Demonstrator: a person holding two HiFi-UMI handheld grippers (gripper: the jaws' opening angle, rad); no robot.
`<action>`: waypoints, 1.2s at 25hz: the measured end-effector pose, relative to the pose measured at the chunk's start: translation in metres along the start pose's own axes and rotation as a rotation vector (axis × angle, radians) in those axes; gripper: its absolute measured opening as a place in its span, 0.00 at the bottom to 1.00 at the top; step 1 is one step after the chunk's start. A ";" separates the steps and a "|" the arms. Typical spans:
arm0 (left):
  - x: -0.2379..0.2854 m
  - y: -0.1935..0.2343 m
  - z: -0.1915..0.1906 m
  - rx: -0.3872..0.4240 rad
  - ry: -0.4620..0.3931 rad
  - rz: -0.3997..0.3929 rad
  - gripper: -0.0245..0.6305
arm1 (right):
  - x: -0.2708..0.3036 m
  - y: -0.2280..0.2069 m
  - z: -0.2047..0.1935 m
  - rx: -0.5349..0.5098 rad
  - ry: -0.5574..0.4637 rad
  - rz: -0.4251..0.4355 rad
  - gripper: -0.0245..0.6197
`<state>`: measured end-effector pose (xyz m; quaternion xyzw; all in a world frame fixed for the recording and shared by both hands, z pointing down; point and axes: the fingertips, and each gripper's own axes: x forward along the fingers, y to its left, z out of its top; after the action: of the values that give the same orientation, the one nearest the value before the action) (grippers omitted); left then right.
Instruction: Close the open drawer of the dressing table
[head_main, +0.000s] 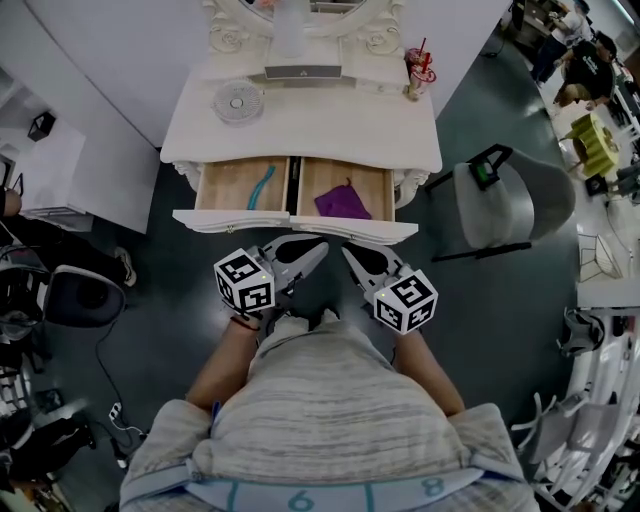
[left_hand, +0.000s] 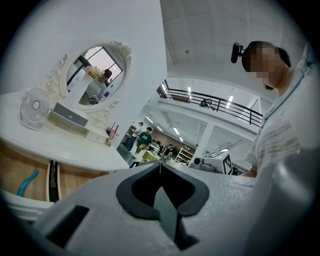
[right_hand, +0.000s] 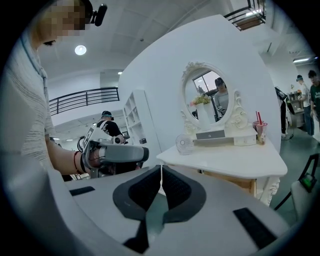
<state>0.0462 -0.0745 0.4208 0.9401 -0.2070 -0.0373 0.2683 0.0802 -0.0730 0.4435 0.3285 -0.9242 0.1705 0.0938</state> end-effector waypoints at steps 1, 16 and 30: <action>0.002 0.001 -0.003 0.004 0.009 -0.002 0.06 | 0.002 -0.002 -0.003 -0.003 0.005 -0.002 0.05; 0.009 0.051 -0.038 -0.052 0.053 0.013 0.06 | 0.039 -0.023 -0.044 0.048 0.066 -0.017 0.05; 0.018 0.079 -0.065 -0.095 0.092 0.016 0.06 | 0.053 -0.053 -0.075 0.092 0.091 -0.098 0.06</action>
<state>0.0447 -0.1108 0.5180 0.9252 -0.2000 -0.0015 0.3224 0.0781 -0.1140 0.5415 0.3692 -0.8930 0.2229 0.1284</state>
